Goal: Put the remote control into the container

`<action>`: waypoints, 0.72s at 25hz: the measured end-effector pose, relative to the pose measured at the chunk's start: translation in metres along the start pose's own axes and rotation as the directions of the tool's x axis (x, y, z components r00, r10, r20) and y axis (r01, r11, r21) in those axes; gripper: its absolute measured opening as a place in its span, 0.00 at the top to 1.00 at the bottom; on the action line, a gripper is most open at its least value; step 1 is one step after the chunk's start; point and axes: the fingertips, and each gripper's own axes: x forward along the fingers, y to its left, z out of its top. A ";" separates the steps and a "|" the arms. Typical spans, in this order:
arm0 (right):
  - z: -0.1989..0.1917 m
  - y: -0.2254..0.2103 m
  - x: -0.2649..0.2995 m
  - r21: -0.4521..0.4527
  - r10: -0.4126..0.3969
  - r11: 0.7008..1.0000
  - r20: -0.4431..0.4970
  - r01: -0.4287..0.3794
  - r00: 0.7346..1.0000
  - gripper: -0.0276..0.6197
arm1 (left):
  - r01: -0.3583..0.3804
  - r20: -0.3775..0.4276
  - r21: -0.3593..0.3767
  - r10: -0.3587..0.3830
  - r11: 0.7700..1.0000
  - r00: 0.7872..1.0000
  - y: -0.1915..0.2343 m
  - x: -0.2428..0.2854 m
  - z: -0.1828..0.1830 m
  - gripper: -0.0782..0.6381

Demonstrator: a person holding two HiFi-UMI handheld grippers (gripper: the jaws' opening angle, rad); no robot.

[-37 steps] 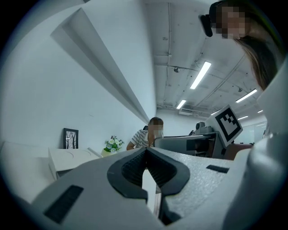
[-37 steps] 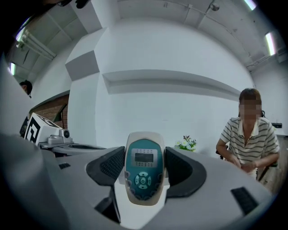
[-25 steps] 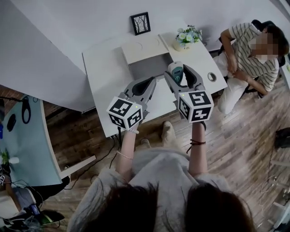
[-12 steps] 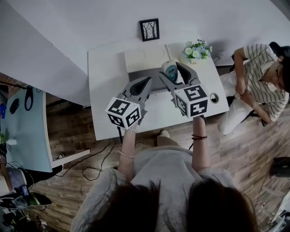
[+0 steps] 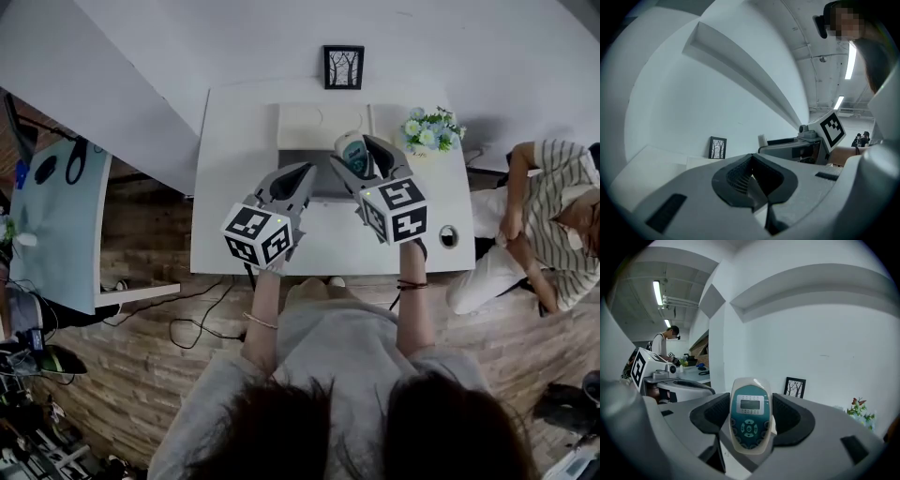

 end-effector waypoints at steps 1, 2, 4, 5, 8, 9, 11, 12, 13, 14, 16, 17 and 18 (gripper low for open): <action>-0.001 0.001 0.003 -0.005 0.013 1.000 -0.006 -0.013 1.000 0.53 | -0.010 -0.005 -0.006 0.010 1.000 1.000 0.003 0.000 -0.002 0.89; -0.003 0.002 0.006 -0.009 0.025 1.000 -0.013 -0.025 1.000 0.53 | -0.019 -0.012 -0.012 0.019 1.000 1.000 0.007 -0.001 -0.005 0.89; -0.006 0.003 0.013 -0.014 0.044 0.999 -0.027 -0.045 0.999 0.53 | -0.035 -0.025 -0.024 0.035 0.999 0.999 0.015 -0.001 -0.009 0.89; -0.007 0.003 0.016 -0.016 0.050 0.999 -0.036 -0.051 0.998 0.53 | -0.041 -0.031 -0.028 0.040 0.999 0.999 0.018 -0.001 -0.010 0.89; -0.012 0.006 0.024 -0.017 0.072 0.997 -0.063 -0.074 0.995 0.53 | -0.050 -0.054 -0.043 0.048 0.998 0.997 0.025 -0.001 -0.016 0.89; -0.015 0.008 0.026 -0.016 0.082 0.996 -0.073 -0.084 0.994 0.53 | -0.051 -0.063 -0.048 0.048 0.998 0.997 0.026 0.000 -0.018 0.89; -0.022 0.009 0.032 -0.017 0.101 0.995 -0.098 -0.103 0.990 0.53 | -0.051 -0.078 -0.056 0.046 0.997 0.996 0.028 0.003 -0.023 0.89; -0.026 0.010 0.035 -0.019 0.110 0.993 -0.112 -0.113 0.988 0.53 | -0.051 -0.086 -0.061 0.045 0.997 0.995 0.029 0.004 -0.026 0.89; -0.031 0.011 0.038 -0.020 0.120 0.992 -0.127 -0.123 0.985 0.53 | -0.051 -0.095 -0.067 0.044 0.996 0.995 0.030 0.005 -0.030 0.89; -0.035 0.011 0.040 -0.021 0.129 0.991 -0.141 -0.134 0.982 0.53 | -0.051 -0.103 -0.072 0.043 0.996 0.994 0.031 0.006 -0.033 0.89; -0.042 0.013 0.046 -0.024 0.148 0.988 -0.166 -0.154 0.975 0.53 | -0.047 -0.119 -0.080 0.037 0.996 0.992 0.032 0.008 -0.038 0.89; -0.045 0.014 0.049 -0.028 0.157 0.986 -0.179 -0.164 0.971 0.53 | -0.045 -0.126 -0.084 0.034 0.995 0.991 0.032 0.008 -0.041 0.89; -0.048 0.015 0.051 -0.034 0.165 0.984 -0.193 -0.174 0.967 0.53 | -0.045 -0.134 -0.090 0.033 0.995 0.990 0.034 0.008 -0.044 0.89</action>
